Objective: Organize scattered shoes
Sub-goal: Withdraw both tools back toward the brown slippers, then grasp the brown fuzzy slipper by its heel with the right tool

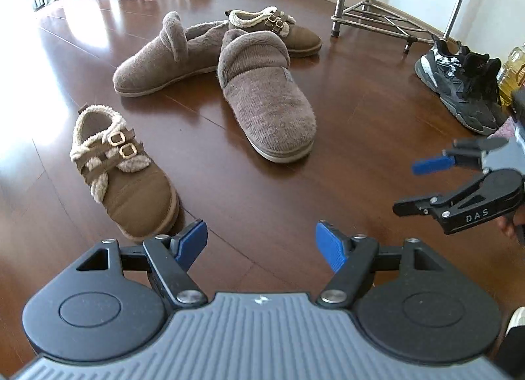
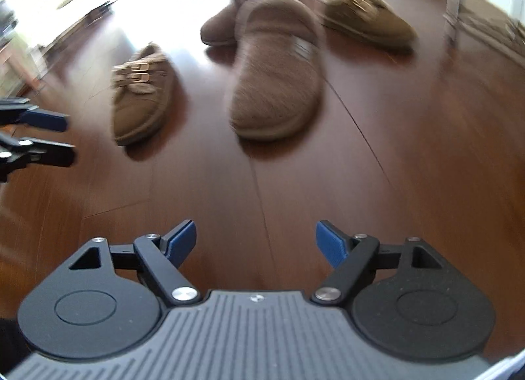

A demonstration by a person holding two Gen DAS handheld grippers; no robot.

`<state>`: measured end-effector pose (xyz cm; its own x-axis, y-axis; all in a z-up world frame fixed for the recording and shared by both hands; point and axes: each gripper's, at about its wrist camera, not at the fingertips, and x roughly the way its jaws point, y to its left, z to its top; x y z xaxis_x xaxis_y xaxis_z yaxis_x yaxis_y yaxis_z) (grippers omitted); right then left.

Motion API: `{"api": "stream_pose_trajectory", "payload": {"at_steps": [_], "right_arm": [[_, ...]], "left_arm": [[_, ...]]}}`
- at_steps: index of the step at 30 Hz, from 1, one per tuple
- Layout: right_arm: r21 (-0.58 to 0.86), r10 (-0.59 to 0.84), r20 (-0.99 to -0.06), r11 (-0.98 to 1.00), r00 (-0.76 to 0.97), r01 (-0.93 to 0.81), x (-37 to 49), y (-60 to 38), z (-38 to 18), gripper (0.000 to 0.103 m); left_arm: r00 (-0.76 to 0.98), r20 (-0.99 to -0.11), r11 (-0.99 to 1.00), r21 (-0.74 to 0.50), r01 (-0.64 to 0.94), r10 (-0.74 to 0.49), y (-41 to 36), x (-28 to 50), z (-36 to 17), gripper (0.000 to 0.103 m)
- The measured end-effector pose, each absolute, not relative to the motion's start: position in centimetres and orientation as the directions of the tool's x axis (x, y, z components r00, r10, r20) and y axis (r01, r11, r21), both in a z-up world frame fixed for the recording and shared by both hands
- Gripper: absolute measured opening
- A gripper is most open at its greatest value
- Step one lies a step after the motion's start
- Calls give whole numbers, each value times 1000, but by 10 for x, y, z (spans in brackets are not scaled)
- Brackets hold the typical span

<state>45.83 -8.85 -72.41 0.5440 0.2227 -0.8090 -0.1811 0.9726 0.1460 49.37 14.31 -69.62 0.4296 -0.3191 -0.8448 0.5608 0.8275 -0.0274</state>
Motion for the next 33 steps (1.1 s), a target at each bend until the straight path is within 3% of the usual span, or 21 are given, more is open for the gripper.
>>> {"api": "stream_pose_trajectory", "payload": {"at_steps": [7, 14, 21, 33], "right_arm": [[45, 183, -787, 970, 590, -241, 516, -79, -703, 77], [55, 182, -795, 972, 579, -230, 546, -78, -704, 74], [-29, 177, -783, 947, 596, -319, 588, -65, -695, 73], [-336, 115, -738, 792, 665, -510, 700, -21, -708, 73]], "left_arm": [[476, -836, 849, 23, 528, -273, 136, 522, -696, 75], [404, -875, 871, -40, 489, -267, 152, 534, -717, 75], [388, -880, 873, -58, 485, -274, 162, 540, -728, 75], [353, -901, 884, -67, 463, -253, 170, 544, -742, 75]]}}
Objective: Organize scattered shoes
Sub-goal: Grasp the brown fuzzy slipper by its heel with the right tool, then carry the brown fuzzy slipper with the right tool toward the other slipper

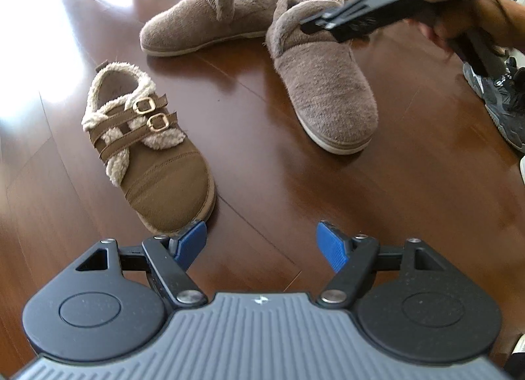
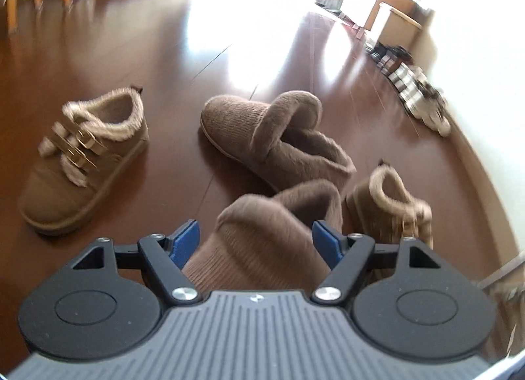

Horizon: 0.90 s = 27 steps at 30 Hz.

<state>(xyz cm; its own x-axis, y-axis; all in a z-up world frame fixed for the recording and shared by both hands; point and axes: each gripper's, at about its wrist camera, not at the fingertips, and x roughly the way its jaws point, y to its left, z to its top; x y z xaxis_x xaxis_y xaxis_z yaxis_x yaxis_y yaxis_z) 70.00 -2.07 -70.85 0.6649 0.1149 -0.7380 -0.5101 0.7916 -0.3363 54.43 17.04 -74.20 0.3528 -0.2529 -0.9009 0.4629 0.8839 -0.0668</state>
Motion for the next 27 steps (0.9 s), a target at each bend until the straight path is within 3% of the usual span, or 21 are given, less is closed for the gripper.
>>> {"api": "stream_pose_trajectory", "payload": {"at_steps": [4, 6, 8, 11, 18, 27], "right_arm": [[-312, 100, -825, 740, 556, -596, 722, -16, -731, 73], [-292, 119, -847, 710, 518, -640, 718, -17, -736, 65], [-277, 151, -849, 689, 507, -670, 710, -18, -735, 45], [-218, 195, -857, 702, 477, -678, 697, -25, -727, 37], [-181, 173, -879, 742, 445, -646, 613, -30, -721, 35], [-62, 183, -929, 781, 322, -621, 491, -54, -711, 36]], "left_arm": [[346, -904, 884, -67, 463, -249, 167, 543, -741, 75], [345, -904, 882, -66, 467, -251, 166, 542, -741, 75], [345, -904, 879, -66, 472, -253, 165, 541, -740, 75], [353, -898, 874, -64, 482, -261, 161, 538, -737, 75], [375, -881, 854, -58, 518, -287, 148, 527, -726, 75], [360, -843, 730, -56, 681, -401, 117, 491, -701, 75]]}}
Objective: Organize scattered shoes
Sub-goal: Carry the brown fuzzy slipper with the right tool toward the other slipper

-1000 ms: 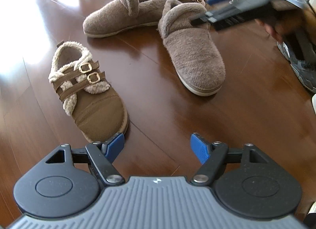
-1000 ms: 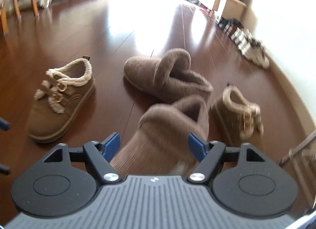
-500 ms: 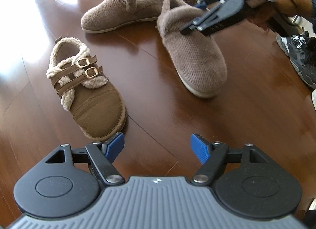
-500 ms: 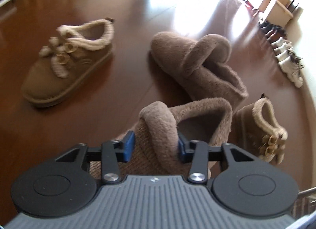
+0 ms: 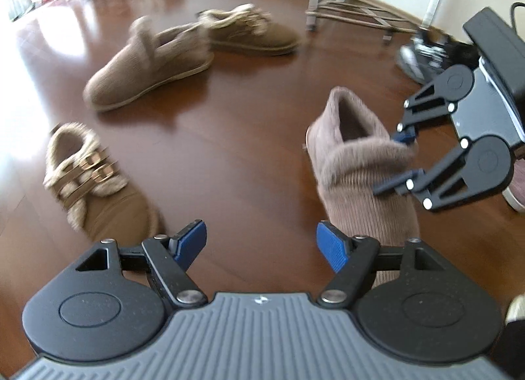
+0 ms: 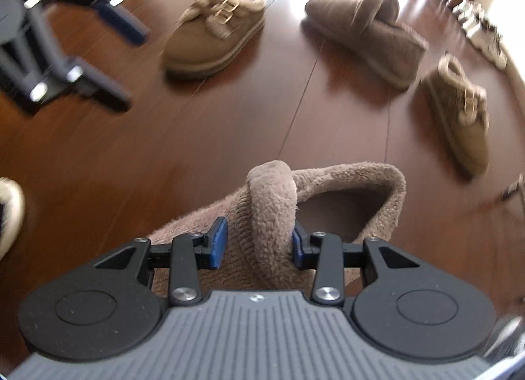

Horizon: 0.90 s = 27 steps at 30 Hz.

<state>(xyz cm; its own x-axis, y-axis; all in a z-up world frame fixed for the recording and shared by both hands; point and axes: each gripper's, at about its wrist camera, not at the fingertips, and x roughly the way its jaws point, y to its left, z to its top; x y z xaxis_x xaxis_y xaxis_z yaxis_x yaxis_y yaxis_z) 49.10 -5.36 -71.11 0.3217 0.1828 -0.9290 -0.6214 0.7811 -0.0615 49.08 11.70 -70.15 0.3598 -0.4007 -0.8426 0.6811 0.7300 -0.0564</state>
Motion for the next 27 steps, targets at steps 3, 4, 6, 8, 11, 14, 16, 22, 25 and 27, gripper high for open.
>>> {"api": "stream_pose_trajectory", "payload": {"at_steps": [3, 4, 6, 8, 11, 14, 16, 22, 25, 27], "right_arm": [[-46, 187, -934, 783, 306, -620, 464, -61, -707, 42], [-50, 185, -933, 783, 309, -620, 458, -62, -707, 46], [-69, 177, -928, 783, 328, -618, 445, -62, -710, 60], [-91, 171, -923, 774, 346, -627, 439, -59, -717, 68], [-111, 178, -918, 743, 355, -660, 437, -55, -722, 46], [-102, 174, -925, 742, 337, -662, 441, -65, -713, 31], [-128, 146, -933, 718, 328, -684, 439, -73, -710, 29], [-201, 35, -959, 613, 280, -764, 433, -118, -707, 30], [-269, -32, -944, 655, 329, -706, 430, -130, -704, 56], [-365, -99, -884, 758, 457, -541, 419, -133, -694, 72]], "left_arm": [[359, -841, 699, -31, 714, -405, 104, 481, -699, 75], [359, -841, 694, -26, 719, -404, 102, 479, -698, 75], [356, -842, 690, -26, 724, -405, 97, 476, -696, 75], [351, -845, 690, -29, 723, -404, 92, 474, -695, 75], [360, -845, 689, -14, 724, -395, 85, 471, -693, 75], [363, -845, 683, -4, 730, -393, 78, 469, -692, 76], [354, -849, 675, -4, 737, -392, 76, 463, -692, 75], [319, -865, 622, 9, 783, -388, 57, 454, -701, 76], [303, -868, 599, 8, 801, -393, 50, 452, -705, 76], [297, -865, 589, 2, 808, -404, 48, 451, -706, 76]]}}
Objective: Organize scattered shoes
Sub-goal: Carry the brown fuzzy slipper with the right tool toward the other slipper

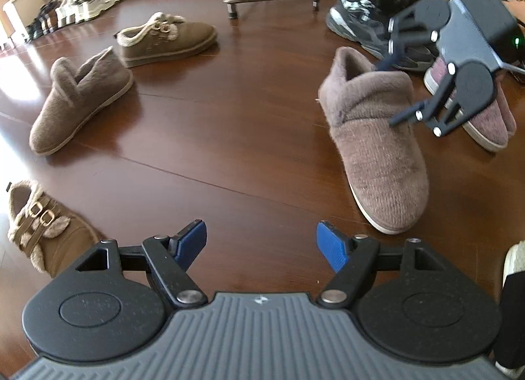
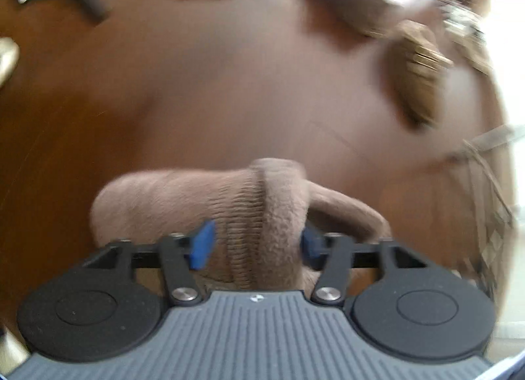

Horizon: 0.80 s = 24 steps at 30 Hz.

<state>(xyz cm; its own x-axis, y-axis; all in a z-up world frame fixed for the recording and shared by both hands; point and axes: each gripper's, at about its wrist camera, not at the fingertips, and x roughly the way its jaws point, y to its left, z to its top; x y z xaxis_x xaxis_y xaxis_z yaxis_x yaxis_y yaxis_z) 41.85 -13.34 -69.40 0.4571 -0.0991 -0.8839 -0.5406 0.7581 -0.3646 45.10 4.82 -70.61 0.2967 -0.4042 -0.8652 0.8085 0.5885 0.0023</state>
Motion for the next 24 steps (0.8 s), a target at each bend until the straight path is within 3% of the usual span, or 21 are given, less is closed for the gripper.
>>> {"api": "stream_pose_trajectory", "payload": {"at_steps": [2, 3, 5, 7, 9, 16, 21, 24], "right_arm": [[-393, -163, -815, 861, 555, -323, 404, -135, -685, 89], [-363, -185, -794, 909, 579, -207, 396, -137, -683, 91], [-164, -182, -790, 983, 586, 84, 373, -145, -683, 91], [24, -124, -812, 969, 571, 244, 358, -152, -693, 91], [114, -96, -834, 933, 543, 340, 354, -156, -706, 91], [192, -90, -852, 864, 517, 466, 365, -169, -719, 92], [89, -131, -880, 899, 457, 428, 388, -163, -737, 92], [46, -142, -874, 928, 464, 370, 394, -164, -743, 82]], "left_arm": [[290, -863, 578, -4, 816, -415, 46, 450, -707, 76], [286, -861, 572, -6, 820, -420, 45, 450, -708, 76], [280, -858, 562, -12, 827, -430, 43, 449, -709, 76], [257, -853, 525, -23, 851, -455, 38, 443, -714, 76], [235, -860, 474, -9, 881, -453, 27, 436, -722, 75], [131, -879, 281, -3, 960, -459, -16, 395, -761, 75], [110, -888, 191, 26, 981, -446, -39, 373, -785, 75], [96, -892, 191, 10, 981, -442, -47, 372, -791, 75]]}}
